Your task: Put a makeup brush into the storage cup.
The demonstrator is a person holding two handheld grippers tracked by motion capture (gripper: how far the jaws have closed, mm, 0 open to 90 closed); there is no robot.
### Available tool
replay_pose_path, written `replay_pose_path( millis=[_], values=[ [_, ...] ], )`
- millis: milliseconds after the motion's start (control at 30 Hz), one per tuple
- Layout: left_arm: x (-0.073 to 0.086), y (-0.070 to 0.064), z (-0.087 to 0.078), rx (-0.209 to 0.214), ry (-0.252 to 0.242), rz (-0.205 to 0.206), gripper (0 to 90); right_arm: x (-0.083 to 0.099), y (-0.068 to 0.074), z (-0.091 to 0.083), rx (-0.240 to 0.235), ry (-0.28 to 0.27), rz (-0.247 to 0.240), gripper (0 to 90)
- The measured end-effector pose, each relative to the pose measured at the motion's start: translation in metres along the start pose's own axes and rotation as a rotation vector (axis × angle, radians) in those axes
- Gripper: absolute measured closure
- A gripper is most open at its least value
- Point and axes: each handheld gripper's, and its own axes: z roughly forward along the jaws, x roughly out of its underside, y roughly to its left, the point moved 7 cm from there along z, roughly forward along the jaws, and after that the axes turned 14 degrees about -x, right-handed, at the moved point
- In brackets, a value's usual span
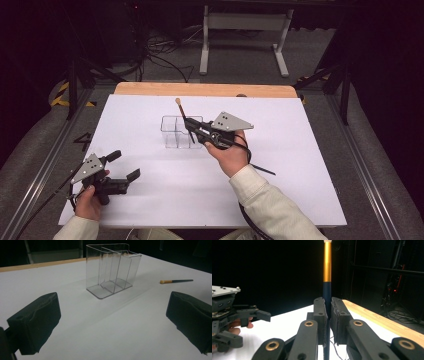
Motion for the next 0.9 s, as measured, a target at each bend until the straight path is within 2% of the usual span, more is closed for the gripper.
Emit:
replay_pose_path(
  millis=[433, 633, 900],
  values=[
    [0.000, 0.001, 0.000, -0.004, -0.002, 0.002, 0.2, -0.003, -0.014, 0.011, 0.052, -0.027, 0.003, 83.1],
    [-0.001, 0.002, 0.000, -0.006, -0.010, -0.002, 0.2, -0.004, -0.023, 0.016, 0.113, -0.036, 0.023, 83.1],
    [-0.001, 0.002, -0.001, -0.005, -0.009, -0.001, 0.2, -0.003, -0.029, 0.021, 0.146, -0.045, 0.033, 83.1]
  ],
)
